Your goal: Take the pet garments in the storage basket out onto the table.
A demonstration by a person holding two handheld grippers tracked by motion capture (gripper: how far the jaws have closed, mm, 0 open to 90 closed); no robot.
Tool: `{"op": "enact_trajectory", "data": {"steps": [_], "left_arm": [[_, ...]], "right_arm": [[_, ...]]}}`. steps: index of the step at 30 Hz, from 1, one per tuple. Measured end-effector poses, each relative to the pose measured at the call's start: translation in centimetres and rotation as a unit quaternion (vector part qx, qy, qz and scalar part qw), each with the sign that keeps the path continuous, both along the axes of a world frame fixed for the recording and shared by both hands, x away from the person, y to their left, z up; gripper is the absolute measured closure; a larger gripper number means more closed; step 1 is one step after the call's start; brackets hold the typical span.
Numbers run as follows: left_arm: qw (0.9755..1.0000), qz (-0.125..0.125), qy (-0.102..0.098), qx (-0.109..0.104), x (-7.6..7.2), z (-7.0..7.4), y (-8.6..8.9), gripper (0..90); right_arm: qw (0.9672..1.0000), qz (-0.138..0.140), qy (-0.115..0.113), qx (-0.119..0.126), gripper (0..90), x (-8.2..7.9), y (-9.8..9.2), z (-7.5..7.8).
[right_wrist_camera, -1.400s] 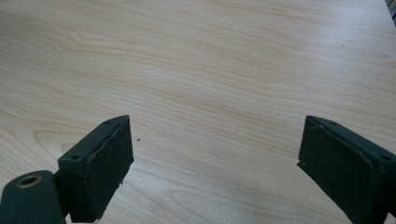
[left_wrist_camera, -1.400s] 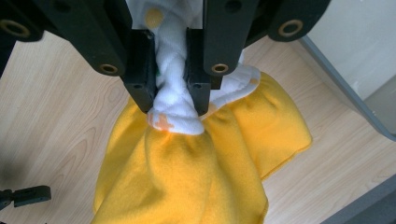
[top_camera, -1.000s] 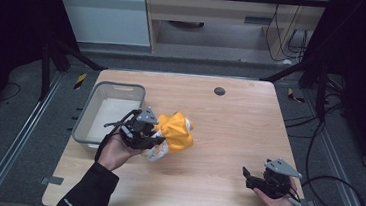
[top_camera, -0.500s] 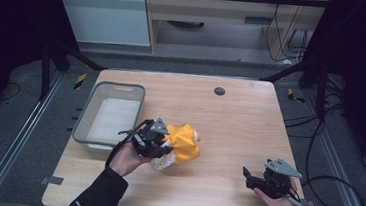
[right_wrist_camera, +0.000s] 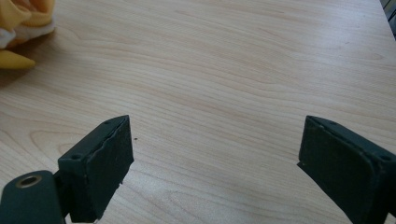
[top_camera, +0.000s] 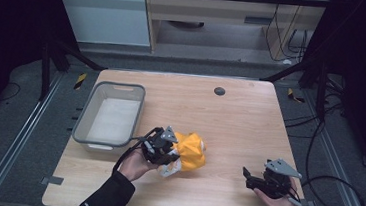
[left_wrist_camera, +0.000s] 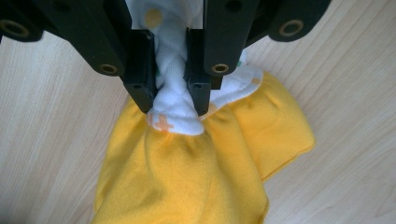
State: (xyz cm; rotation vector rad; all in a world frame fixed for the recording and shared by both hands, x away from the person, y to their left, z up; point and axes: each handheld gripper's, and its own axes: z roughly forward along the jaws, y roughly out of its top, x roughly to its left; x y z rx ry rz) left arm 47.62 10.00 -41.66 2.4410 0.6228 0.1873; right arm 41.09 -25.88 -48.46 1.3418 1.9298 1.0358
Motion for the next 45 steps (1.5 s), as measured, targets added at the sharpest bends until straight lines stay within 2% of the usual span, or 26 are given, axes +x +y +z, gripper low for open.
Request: {"op": "enact_trajectory", "data": {"steps": [13, 20, 25, 29, 34, 35, 39, 43, 45], "left_arm": [[0.9998, -0.014, 0.009, 0.009, -0.1, -1.8, -1.0, 73.2], [0.9997, -0.014, 0.013, 0.015, -0.2, -2.2, -1.1, 63.2], [0.9997, -0.007, 0.015, 0.020, -0.2, -2.3, -0.9, 50.4], [0.9997, -0.001, 0.012, 0.022, -0.3, -2.2, -0.6, 43.9], [0.9999, 0.004, 0.006, 0.014, -0.5, -1.9, -0.1, 37.2], [1.0000, 0.006, 0.003, 0.004, -0.6, -1.5, 0.2, 36.5], [0.9999, 0.005, -0.004, -0.008, -1.1, -0.8, 0.6, 33.6], [0.9998, 0.005, -0.014, -0.009, -1.6, -0.4, 1.0, 31.4], [0.9997, 0.008, -0.019, -0.016, -1.8, -0.3, 1.3, 30.9]], "right_arm": [[1.0000, 0.001, -0.003, -0.005, 10.0, 0.0, 0.0, -0.1], [1.0000, 0.003, -0.002, -0.006, 10.0, 0.0, 0.0, -0.1], [1.0000, 0.003, -0.002, -0.005, 10.0, 0.0, 0.0, -0.1], [1.0000, 0.004, -0.001, -0.008, 10.0, 0.1, 0.0, -0.2], [1.0000, 0.004, 0.000, -0.007, 9.9, 0.0, 0.1, -0.1], [1.0000, 0.005, -0.001, -0.007, 10.0, 0.0, 0.1, -0.1], [0.9999, 0.005, -0.002, -0.009, 9.9, 0.0, 0.1, -0.2], [1.0000, 0.004, -0.001, -0.009, 9.9, 0.0, 0.1, -0.1], [1.0000, 0.003, 0.000, -0.008, 9.9, 0.0, 0.1, -0.2]]}}
